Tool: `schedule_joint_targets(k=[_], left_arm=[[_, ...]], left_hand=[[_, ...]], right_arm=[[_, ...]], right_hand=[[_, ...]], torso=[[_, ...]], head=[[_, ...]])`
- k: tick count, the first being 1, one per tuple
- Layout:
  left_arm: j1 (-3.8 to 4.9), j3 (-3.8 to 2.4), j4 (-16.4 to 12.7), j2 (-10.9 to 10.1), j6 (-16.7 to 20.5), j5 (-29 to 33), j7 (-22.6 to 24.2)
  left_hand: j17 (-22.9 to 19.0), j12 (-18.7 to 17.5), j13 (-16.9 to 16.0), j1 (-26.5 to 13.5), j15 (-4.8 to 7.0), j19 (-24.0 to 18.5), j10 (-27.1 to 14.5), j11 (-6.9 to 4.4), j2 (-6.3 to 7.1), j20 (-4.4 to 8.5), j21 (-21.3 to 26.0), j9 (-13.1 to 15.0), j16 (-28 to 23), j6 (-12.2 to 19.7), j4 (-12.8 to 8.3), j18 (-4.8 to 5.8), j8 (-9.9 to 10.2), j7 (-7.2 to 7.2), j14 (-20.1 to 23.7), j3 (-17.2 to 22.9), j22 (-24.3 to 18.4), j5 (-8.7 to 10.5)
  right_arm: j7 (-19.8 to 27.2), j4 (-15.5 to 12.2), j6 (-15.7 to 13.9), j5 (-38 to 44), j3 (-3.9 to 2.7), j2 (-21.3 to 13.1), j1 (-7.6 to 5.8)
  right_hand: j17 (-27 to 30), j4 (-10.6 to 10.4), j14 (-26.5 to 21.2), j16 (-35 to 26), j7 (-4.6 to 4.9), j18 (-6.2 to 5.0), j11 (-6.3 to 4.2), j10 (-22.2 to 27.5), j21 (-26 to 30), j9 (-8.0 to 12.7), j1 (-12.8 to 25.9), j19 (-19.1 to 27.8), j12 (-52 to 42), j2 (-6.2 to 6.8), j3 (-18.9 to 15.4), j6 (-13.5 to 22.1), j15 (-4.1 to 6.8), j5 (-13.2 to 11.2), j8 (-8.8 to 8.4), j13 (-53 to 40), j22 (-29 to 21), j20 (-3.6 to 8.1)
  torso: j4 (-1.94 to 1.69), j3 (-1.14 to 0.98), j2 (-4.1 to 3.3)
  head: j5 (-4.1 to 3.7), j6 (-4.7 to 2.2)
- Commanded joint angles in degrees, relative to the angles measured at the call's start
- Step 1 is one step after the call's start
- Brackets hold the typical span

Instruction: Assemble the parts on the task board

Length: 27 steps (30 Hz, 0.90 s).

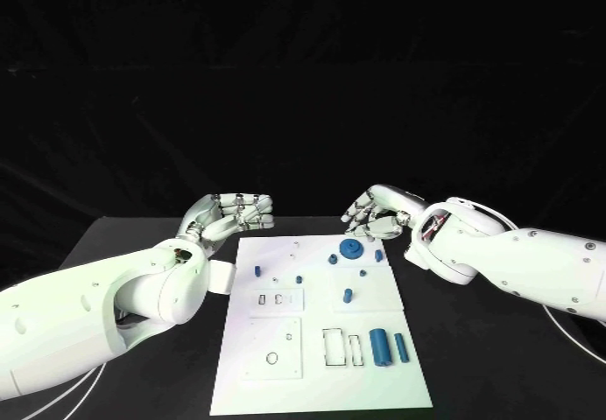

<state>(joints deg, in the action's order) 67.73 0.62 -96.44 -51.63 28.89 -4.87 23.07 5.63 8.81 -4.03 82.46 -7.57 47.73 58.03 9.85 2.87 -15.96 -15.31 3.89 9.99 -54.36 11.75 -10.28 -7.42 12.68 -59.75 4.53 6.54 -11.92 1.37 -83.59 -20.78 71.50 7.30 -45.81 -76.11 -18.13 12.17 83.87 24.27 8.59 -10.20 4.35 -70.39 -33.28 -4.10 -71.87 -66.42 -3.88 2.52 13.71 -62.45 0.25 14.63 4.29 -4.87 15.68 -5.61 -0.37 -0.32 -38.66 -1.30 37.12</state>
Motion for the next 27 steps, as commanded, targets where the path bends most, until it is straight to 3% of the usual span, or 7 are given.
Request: schedule_joint_targets(k=[1, 3, 7, 10, 15, 27], left_arm=[[0.52, -0.07, -1.49, -0.52, -2.22, -1.57, -0.54], [0.73, -0.1, -2.22, -0.9, -2.28, -1.55, -0.58], [1.0, -0.14, -3.21, -1.5, -2.37, -1.4, -0.66], [1.15, -0.16, -3.78, -1.82, -2.44, -1.28, -0.71], [1.3, -0.24, -4.56, -2.15, -2.6, -1.05, -0.72], [1.5, -0.47, -4.95, -2.54, -2.79, 0.06, -0.62]], left_hand=[[0.07, -0.51, 0.11, 0.53, -0.05, 0.44, 0.24, 0.04, -0.12, 0.13, -0.13, -0.07, -0.24, -0.36, -0.36, -0.31, 0.4, 0.14, -0.37, -0.05, -0.04, 0.34], [0.06, -0.63, 0.15, 0.49, -0.08, 0.43, 0.21, 0.06, -0.12, 0.13, -0.11, -0.09, -0.37, -0.37, -0.35, -0.3, 0.48, 0.16, -0.33, -0.09, -0.08, 0.34], [0.04, -0.75, 0.17, 0.45, -0.11, 0.42, 0.17, 0.09, -0.13, 0.12, -0.08, -0.11, -0.5, -0.36, -0.34, -0.29, 0.58, 0.18, -0.29, -0.12, -0.11, 0.34], [0.04, -0.79, 0.18, 0.44, -0.12, 0.41, 0.15, 0.1, -0.12, 0.12, -0.07, -0.11, -0.54, -0.35, -0.34, -0.29, 0.61, 0.19, -0.28, -0.14, -0.12, 0.34], [0.03, -0.93, 0.21, 0.41, -0.16, 0.39, 0.1, 0.14, -0.12, 0.11, -0.04, -0.13, -0.68, -0.34, -0.34, -0.28, 0.71, 0.23, -0.23, -0.18, -0.17, 0.34], [-0.02, -1.39, 0.28, 0.36, -0.3, 0.28, -0.1, 0.3, -0.12, 0.06, 0.1, -0.17, -1.16, -0.23, -0.4, -0.26, 1.09, 0.39, -0.05, -0.3, -0.32, 0.34]], right_arm=[[-5.63, -0.37, 4.19, 13.32, -0.02, 0.54, -0.23], [-6.56, -0.47, 4.88, 15.82, -0.02, 0.88, -0.31], [-7.62, -0.37, 5.9, 18.83, -0.02, 1.59, -0.38], [-7.97, -0.1, 6.42, 20.11, -0.01, 2.2, -0.39], [-8.4, 0.61, 7.58, 21.83, 0.01, 3.4, -0.27], [-9.04, 1.76, 10.13, 23.42, 0.07, 4.95, -0.02]], right_hand=[[-6.26, -0.92, 2.76, 8.75, -0.34, -0.19, -0.17, 1.42, -2.82, 0.08, 0.22, -1.49, 0.0, 0.91, -0.11, 0.03, 0.29, -0.1, -0.44, -0.13, 1.89, 0.42], [-17.63, -1.58, 1.92, 21.16, -0.48, -0.15, -0.09, 2.35, -5.18, 0.05, 0.48, -2.37, -0.2, 1.18, -0.08, 0.12, 0.38, -0.09, -0.46, -0.28, 3.58, 0.49], [-30.37, -2.52, 2.36, 33.23, -0.39, 0.22, 0.23, 3.37, -9.68, 0.01, 0.61, -2.63, -0.41, 1.72, -0.13, 0.36, 0.22, -0.19, -0.42, -0.7, 8.52, 0.37], [-33.63, -2.9, 1.97, 36.39, -0.5, 0.55, 0.33, 4.18, -12.34, 0.01, 0.34, -2.86, -0.38, 1.91, -0.08, 0.55, 0.08, -0.15, -0.42, -0.89, 11.72, 0.22], [-43.17, -3.55, 2.53, 45.06, -0.6, 1.88, 0.34, 4.83, -20.81, -0.04, -0.24, -5.43, -0.7, 2.07, 0.25, 0.64, -0.05, 0.3, -0.36, -1.38, 22.39, 0.04], [-51.93, -4.43, 3.12, 52.77, -0.6, 3.1, 0.48, 5.47, -28.84, -0.1, -0.68, -7.52, -0.98, 2.33, 1.03, 0.44, -0.26, 0.66, -0.28, -1.88, 32.74, -0.2]], torso=[[-0.13, 0.02, -1.55], [-0.15, 0.06, -1.91], [-0.25, 0.04, -2.55], [-0.35, 0.04, -3.04], [-0.55, 0.01, -3.58], [-0.71, 0.08, -4.25]], head=[[-0.23, -0.12], [-0.37, -0.07], [-0.6, -0.19], [-0.72, -0.09], [-0.76, -0.04], [-0.82, -0.04]])
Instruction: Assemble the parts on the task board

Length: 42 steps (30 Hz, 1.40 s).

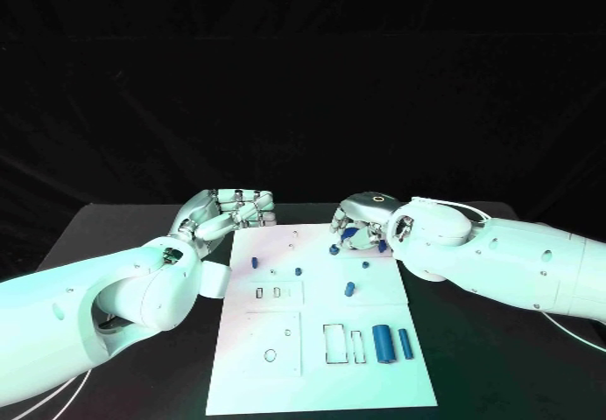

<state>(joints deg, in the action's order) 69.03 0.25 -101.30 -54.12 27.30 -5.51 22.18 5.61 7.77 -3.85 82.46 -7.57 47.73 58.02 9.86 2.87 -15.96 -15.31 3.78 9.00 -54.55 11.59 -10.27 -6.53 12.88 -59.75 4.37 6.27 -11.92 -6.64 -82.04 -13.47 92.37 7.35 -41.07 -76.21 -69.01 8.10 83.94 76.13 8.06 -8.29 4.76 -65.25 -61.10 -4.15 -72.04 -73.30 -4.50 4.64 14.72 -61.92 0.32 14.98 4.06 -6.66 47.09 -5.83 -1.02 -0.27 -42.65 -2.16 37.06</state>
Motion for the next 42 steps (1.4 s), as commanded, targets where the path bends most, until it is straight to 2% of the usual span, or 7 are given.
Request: schedule_joint_targets(k=[1, 12, 13, 15, 16, 34, 42], left_arm=[[0.22, -0.11, 0.0, -0.09, -1.21, 0.84, 0.29], [0.4, -0.15, 0.82, -0.39, -1.2, 1.39, 0.52], [0.42, -0.15, 0.81, -0.42, -1.22, 1.4, 0.55], [0.46, -0.16, 0.8, -0.44, -1.25, 1.41, 0.56], [0.48, -0.16, 0.79, -0.45, -1.26, 1.41, 0.56], [0.87, -0.18, 0.65, -0.67, -1.55, 1.43, 0.42], [0.96, -0.18, 0.66, -0.78, -1.66, 1.43, 0.26]], left_hand=[[0.0, -0.35, 0.09, 0.36, -0.3, 0.28, -0.09, 0.3, -0.12, 0.06, 0.1, -0.05, -0.18, -0.04, -0.24, -0.26, 0.2, 0.19, -0.06, -0.14, -0.05, 0.34], [-0.03, -0.61, 0.11, 0.38, -0.38, 0.19, -0.22, 0.39, -0.11, 0.02, 0.19, -0.06, -0.45, 0.02, -0.31, -0.25, 0.42, 0.3, 0.04, -0.2, -0.14, 0.33], [-0.03, -0.61, 0.11, 0.38, -0.38, 0.19, -0.22, 0.39, -0.11, 0.02, 0.19, -0.06, -0.45, 0.02, -0.31, -0.25, 0.42, 0.3, 0.04, -0.2, -0.14, 0.33], [-0.03, -0.67, 0.11, 0.41, -0.4, 0.16, -0.24, 0.41, -0.12, 0.0, 0.21, -0.06, -0.52, 0.03, -0.34, -0.24, 0.47, 0.31, 0.07, -0.2, -0.17, 0.33], [-0.03, -0.67, 0.11, 0.41, -0.4, 0.16, -0.24, 0.41, -0.12, 0.0, 0.21, -0.06, -0.52, 0.03, -0.34, -0.24, 0.47, 0.31, 0.07, -0.2, -0.17, 0.33], [-0.03, -0.8, 0.12, 0.46, -0.43, 0.13, -0.31, 0.46, -0.13, -0.01, 0.25, -0.06, -0.63, 0.06, -0.4, -0.25, 0.57, 0.38, 0.07, -0.22, -0.21, 0.33], [-0.03, -0.84, 0.12, 0.48, -0.44, 0.15, -0.33, 0.47, -0.14, -0.01, 0.24, -0.07, -0.66, 0.08, -0.42, -0.26, 0.61, 0.39, 0.06, -0.21, -0.22, 0.32]], right_arm=[[-1.08, 0.3, 3.05, 2.61, 0.02, 0.3, 0.12], [-1.69, 1.0, 4.73, 3.0, 0.07, 1.16, 0.44], [-1.72, 1.13, 4.79, 3.1, 0.07, 1.32, 0.47], [-1.74, 1.35, 4.81, 3.18, 0.08, 1.54, 0.52], [-1.74, 1.46, 4.83, 3.2, 0.08, 1.64, 0.55], [-1.99, 2.43, 5.21, 3.03, 0.1, 2.58, 0.73], [-2.1, 2.61, 5.77, 2.98, 0.1, 2.7, 0.73]], right_hand=[[-1.61, -0.41, 3.11, 1.4, -0.06, 1.29, 0.07, 0.31, -1.64, -0.06, -0.54, -0.82, -0.39, 0.26, 0.11, -0.1, -0.34, 0.31, -0.06, -0.13, 2.15, 0.01], [-3.46, -0.67, 3.29, 2.94, -0.05, 1.65, 0.1, 0.36, -3.66, -0.06, -0.59, -1.44, -0.46, 0.31, 0.44, -0.13, -0.41, 0.38, -0.08, -0.22, 4.88, -0.06], [-3.65, -0.71, 3.31, 3.11, -0.06, 1.76, 0.1, 0.36, -4.2, -0.06, -0.6, -1.7, -0.47, 0.3, 0.5, -0.13, -0.41, 0.37, -0.09, -0.23, 5.65, -0.07], [-1.79, -0.85, 2.9, 2.03, -0.06, 2.65, 0.09, 0.31, -7.94, -0.07, -0.58, -3.84, -0.52, 0.32, 0.66, -0.16, -0.43, 0.37, -0.08, -0.26, 11.01, -0.08], [-1.65, -0.91, 2.84, 1.97, -0.06, 2.74, 0.09, 0.27, -8.4, -0.07, -0.57, -4.07, -0.54, 0.31, 0.72, -0.19, -0.41, 0.37, -0.07, -0.28, 11.63, -0.09], [-4.18, -1.87, 3.2, 4.05, 0.1, 3.34, -0.01, -0.8, -11.85, -0.22, -0.53, -5.36, -0.91, -0.38, 2.23, -1.01, -0.37, 0.54, 0.19, -0.37, 16.24, -0.1], [-5.29, -1.94, 3.35, 5.01, -0.19, 3.58, -0.4, -2.41, -13.28, -0.55, -1.34, -5.78, -1.38, -0.94, 3.87, -2.41, -0.09, 0.02, 0.68, -0.45, 18.24, 0.05]], torso=[[-0.07, 0.02, -0.29], [-0.25, 0.07, -0.74], [-0.31, 0.08, -0.87], [-0.34, 0.06, -0.9], [-0.36, 0.07, -0.94], [-0.69, 0.08, -1.47], [-0.79, 0.1, -1.66]], head=[[0.08, 0.05], [-0.16, 0.09], [-0.17, 0.08], [-0.15, 0.17], [-0.17, 0.18], [-0.15, 0.41], [-0.33, 0.25]])
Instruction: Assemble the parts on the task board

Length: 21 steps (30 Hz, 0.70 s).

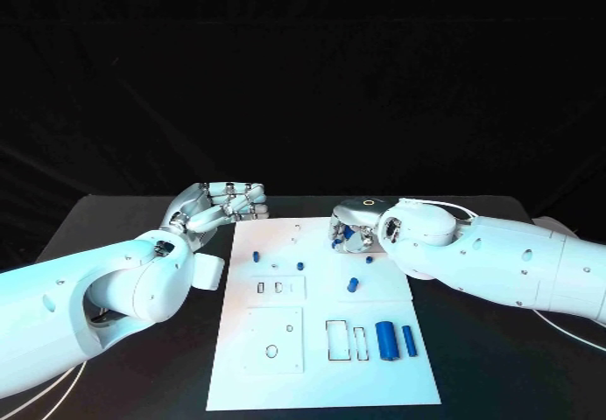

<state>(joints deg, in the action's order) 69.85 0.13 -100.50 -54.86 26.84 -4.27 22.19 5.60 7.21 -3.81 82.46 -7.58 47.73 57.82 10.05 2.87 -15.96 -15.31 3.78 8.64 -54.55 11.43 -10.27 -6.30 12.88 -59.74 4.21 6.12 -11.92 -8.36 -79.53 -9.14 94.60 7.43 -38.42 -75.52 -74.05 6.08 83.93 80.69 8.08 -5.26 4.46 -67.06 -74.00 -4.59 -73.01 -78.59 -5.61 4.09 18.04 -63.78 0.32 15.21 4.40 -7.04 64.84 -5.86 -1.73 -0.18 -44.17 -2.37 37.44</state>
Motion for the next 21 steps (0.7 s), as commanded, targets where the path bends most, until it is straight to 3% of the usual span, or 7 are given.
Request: schedule_joint_targets(k=[1, 10, 21], left_arm=[[0.14, -0.06, -0.15, -0.05, -1.24, 0.18, 0.23], [0.19, -0.06, -0.13, -0.17, -1.35, 0.18, 0.09], [0.21, -0.06, 0.1, -0.2, -1.3, 0.18, 0.01]], left_hand=[[-0.02, -0.29, 0.08, 0.5, -0.44, 0.15, -0.14, 0.29, -0.14, -0.01, 0.24, -0.07, -0.31, 0.08, -0.27, -0.26, 0.39, 0.4, 0.05, -0.05, -0.07, 0.32], [-0.01, -0.37, 0.09, 0.55, -0.44, 0.17, -0.18, 0.3, -0.16, -0.01, 0.24, -0.08, -0.35, 0.11, -0.32, -0.27, 0.46, 0.42, 0.02, -0.04, -0.09, 0.31], [0.01, -0.52, 0.09, 0.71, -0.46, 0.2, -0.25, 0.33, -0.26, -0.02, 0.24, -0.07, -0.45, 0.13, -0.43, -0.27, 0.58, 0.43, -0.03, 0.03, -0.12, 0.29]], right_arm=[[-0.42, 0.15, 1.55, 0.74, 0.02, 0.05, 0.05], [-0.79, 0.22, 2.23, 1.0, 0.02, 0.05, 0.05], [-0.56, -0.81, -1.91, 1.29, -0.02, -0.25, 0.03]], right_hand=[[-0.32, 0.1, 3.37, 0.53, -0.26, 0.56, -0.16, -0.77, -0.5, -0.14, -0.48, -0.5, -0.31, -0.43, 0.78, -0.68, -0.06, -0.32, 0.37, -0.06, 0.64, 0.11], [-0.64, 0.21, 3.35, 0.94, -0.48, 0.87, -0.42, -1.81, -1.89, -0.46, -0.99, -0.99, -0.32, -0.35, 2.27, -1.48, 0.16, -0.54, 0.51, 0.05, 2.68, 0.3], [-0.76, 0.62, 3.28, 1.29, -0.71, 1.03, -0.75, -3.5, -3.03, -1.3, -1.93, -1.03, 0.0, -0.55, 5.29, -3.22, 0.44, 0.27, 1.03, 0.28, 4.35, 0.55]], torso=[[-0.1, 0.01, -0.16], [-0.2, 0.02, -0.36], [-0.31, 0.09, -0.44]], head=[[-0.12, -0.14], [-0.01, 0.06], [-0.25, -0.11]])
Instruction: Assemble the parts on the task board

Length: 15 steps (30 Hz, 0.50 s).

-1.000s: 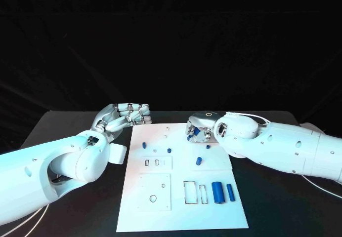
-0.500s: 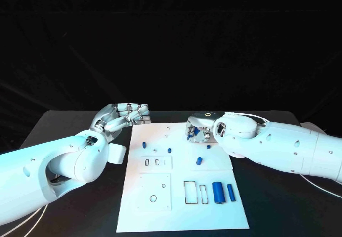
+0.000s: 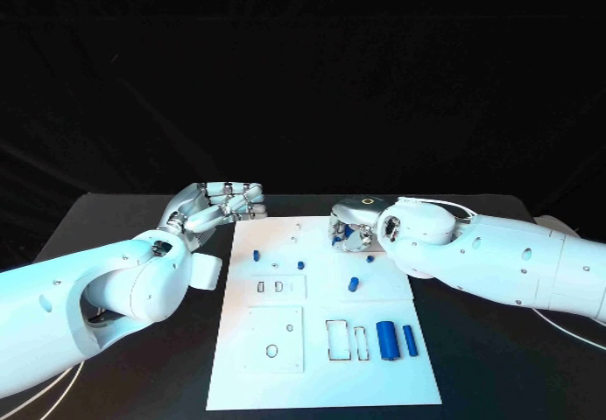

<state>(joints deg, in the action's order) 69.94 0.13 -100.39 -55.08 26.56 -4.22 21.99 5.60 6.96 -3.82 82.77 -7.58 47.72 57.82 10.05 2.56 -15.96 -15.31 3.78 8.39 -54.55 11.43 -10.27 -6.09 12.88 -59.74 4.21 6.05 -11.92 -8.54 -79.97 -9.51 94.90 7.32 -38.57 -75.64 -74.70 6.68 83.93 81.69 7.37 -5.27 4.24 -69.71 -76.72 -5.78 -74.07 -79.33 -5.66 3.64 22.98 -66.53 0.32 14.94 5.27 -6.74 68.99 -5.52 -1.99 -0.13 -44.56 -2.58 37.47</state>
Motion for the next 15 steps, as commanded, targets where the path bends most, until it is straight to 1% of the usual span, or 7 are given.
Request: schedule_joint_targets(k=[1, 7, 9, 10, 12, 14, 15], left_arm=[[0.12, -0.06, 0.03, 0.02, -1.0, 0.14, 0.22], [0.12, -0.06, 0.14, 0.03, -0.9, 0.14, 0.23], [0.11, -0.06, 0.05, -0.01, -0.9, 0.14, 0.31], [0.11, -0.06, 0.02, -0.03, -0.89, 0.14, 0.34], [0.11, -0.06, -0.01, -0.09, -0.88, 0.23, 0.4], [0.11, -0.07, -0.04, -0.16, -0.87, 0.53, 0.45], [0.11, -0.07, -0.06, -0.19, -0.87, 0.64, 0.47]], left_hand=[[0.01, -0.27, 0.09, 0.4, -0.46, 0.2, -0.24, 0.33, 0.05, -0.02, 0.24, -0.07, -0.2, 0.13, -0.43, -0.27, 0.37, 0.43, -0.04, 0.03, -0.05, 0.29], [0.01, -0.49, 0.1, 0.61, -0.51, 0.17, -0.37, 0.37, -0.07, -0.04, 0.28, -0.07, -0.4, 0.18, -0.6, -0.26, 0.54, 0.46, 0.01, 0.12, -0.11, 0.28], [0.01, -0.64, 0.11, 0.78, -0.54, 0.13, -0.45, 0.42, -0.09, -0.06, 0.32, -0.08, -0.54, 0.23, -0.74, -0.25, 0.67, 0.5, 0.05, 0.16, -0.16, 0.29], [0.01, -0.68, 0.11, 0.81, -0.55, 0.11, -0.47, 0.43, -0.1, -0.06, 0.33, -0.08, -0.58, 0.24, -0.77, -0.25, 0.7, 0.51, 0.06, 0.17, -0.17, 0.29], [0.0, -0.72, 0.11, 0.84, -0.57, 0.09, -0.5, 0.44, -0.11, -0.07, 0.35, -0.08, -0.63, 0.26, -0.8, -0.24, 0.74, 0.53, 0.08, 0.18, -0.19, 0.29], [0.0, -0.73, 0.11, 0.84, -0.57, 0.09, -0.5, 0.44, -0.11, -0.07, 0.35, -0.08, -0.63, 0.26, -0.81, -0.24, 0.75, 0.53, 0.08, 0.18, -0.19, 0.29], [0.0, -0.73, 0.11, 0.84, -0.57, 0.09, -0.5, 0.44, -0.11, -0.07, 0.35, -0.08, -0.63, 0.26, -0.81, -0.24, 0.75, 0.53, 0.08, 0.18, -0.19, 0.29]], right_arm=[[-0.42, -0.53, -2.26, 1.0, 0.08, -0.15, 0.13], [-0.8, -1.12, -7.76, 1.42, -0.07, -0.03, -0.17], [-0.7, -1.11, -9.41, 1.6, -0.14, 0.24, -0.26], [-0.65, -1.09, -10.03, 1.74, -0.16, 0.41, -0.3], [-0.61, -0.92, -10.94, 1.93, -0.2, 0.87, -0.35], [-0.65, -0.61, -11.56, 2.05, -0.23, 1.49, -0.38], [-0.68, -0.47, -11.79, 2.05, -0.24, 1.78, -0.39]], right_hand=[[-0.15, 0.05, 3.28, 0.32, -0.01, 1.06, -0.55, -0.93, -0.4, -0.16, -0.91, -0.33, 0.08, -0.08, 0.47, -0.55, 0.45, 0.64, 0.18, -0.02, 0.35, 0.23], [-0.64, 0.32, 3.38, 0.7, -0.05, 1.2, -0.68, -1.52, -1.06, -0.48, -1.33, -0.58, 0.28, -0.21, 1.65, -0.86, 0.55, 1.41, 0.26, 0.03, 1.35, 0.33], [-0.68, 0.49, 3.39, 0.75, -0.03, 1.22, -0.69, -1.61, -1.16, -0.55, -1.48, -0.59, 0.35, -0.1, 1.93, -0.87, 0.56, 1.54, 0.25, 0.04, 1.5, 0.35], [-0.63, 0.65, 3.38, 0.74, -0.02, 1.21, -0.69, -1.67, -1.18, -0.6, -1.61, -0.55, 0.4, 0.02, 2.13, -0.89, 0.56, 1.63, 0.24, 0.05, 1.52, 0.36], [-0.57, 0.85, 3.36, 0.73, -0.01, 1.2, -0.69, -1.75, -1.18, -0.66, -1.76, -0.49, 0.46, 0.16, 2.37, -0.92, 0.57, 1.74, 0.23, 0.06, 1.53, 0.38], [-0.57, 0.85, 3.36, 0.73, -0.01, 1.2, -0.69, -1.75, -1.18, -0.66, -1.76, -0.49, 0.46, 0.16, 2.37, -0.92, 0.57, 1.74, 0.23, 0.06, 1.53, 0.38], [-0.58, 0.86, 3.36, 0.73, 0.0, 1.2, -0.68, -1.75, -1.19, -0.66, -1.76, -0.49, 0.47, 0.17, 2.39, -0.92, 0.57, 1.74, 0.23, 0.06, 1.53, 0.38]], torso=[[-0.07, 0.06, -0.02], [-0.21, 0.13, -0.06], [-0.2, 0.09, -0.14], [-0.16, 0.08, -0.19], [-0.25, 0.1, -0.23], [-0.29, 0.08, -0.3], [-0.26, 0.07, -0.34]], head=[[-0.07, -0.19], [-0.11, -0.53], [-0.15, -0.67], [-0.17, -0.77], [-0.15, -0.81], [-0.09, -0.78], [-0.04, -0.74]])
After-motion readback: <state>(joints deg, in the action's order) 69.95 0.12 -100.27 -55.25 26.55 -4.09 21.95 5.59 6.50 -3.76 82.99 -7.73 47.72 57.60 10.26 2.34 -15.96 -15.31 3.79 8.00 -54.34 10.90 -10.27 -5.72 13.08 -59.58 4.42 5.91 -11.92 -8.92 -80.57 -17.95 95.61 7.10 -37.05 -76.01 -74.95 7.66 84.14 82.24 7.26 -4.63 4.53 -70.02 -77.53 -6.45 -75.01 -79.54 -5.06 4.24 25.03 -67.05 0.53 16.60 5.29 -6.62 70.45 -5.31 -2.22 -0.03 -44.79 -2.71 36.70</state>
